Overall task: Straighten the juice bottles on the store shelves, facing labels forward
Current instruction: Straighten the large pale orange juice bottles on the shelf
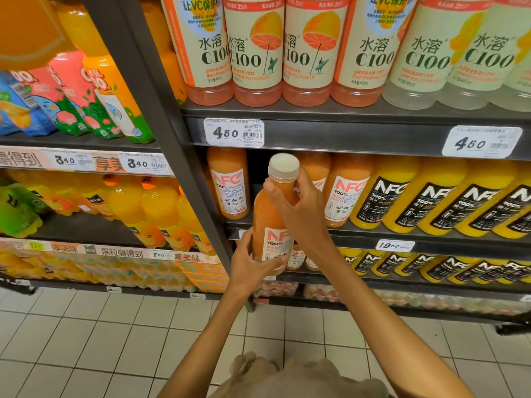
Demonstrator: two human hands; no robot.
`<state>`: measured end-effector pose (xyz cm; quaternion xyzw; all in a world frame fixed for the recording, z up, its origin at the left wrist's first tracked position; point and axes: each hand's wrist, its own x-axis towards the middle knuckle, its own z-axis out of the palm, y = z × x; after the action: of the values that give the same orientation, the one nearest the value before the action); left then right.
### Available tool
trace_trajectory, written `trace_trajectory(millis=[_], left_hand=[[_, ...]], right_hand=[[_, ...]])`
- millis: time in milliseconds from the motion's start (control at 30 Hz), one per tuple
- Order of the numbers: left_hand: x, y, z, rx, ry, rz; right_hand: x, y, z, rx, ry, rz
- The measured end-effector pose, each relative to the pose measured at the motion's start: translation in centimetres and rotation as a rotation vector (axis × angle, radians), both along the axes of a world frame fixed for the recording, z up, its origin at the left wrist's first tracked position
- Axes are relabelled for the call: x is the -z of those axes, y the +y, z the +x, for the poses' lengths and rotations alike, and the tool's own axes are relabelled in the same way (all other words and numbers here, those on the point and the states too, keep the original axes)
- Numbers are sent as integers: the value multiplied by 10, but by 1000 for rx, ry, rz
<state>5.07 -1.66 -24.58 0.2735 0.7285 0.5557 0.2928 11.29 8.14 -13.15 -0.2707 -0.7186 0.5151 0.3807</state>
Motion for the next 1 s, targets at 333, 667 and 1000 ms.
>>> trace_trajectory(millis=[333, 667, 1000], left_hand=[[-25, -40, 26, 270, -241, 17], [-44, -51, 64, 228, -976, 163], [-67, -56, 63, 402, -1298, 250]], right_hand=[[-17, 23, 28, -374, 5, -234], [-3, 25, 39, -333, 27, -577], [0, 16, 40, -456, 310, -953]])
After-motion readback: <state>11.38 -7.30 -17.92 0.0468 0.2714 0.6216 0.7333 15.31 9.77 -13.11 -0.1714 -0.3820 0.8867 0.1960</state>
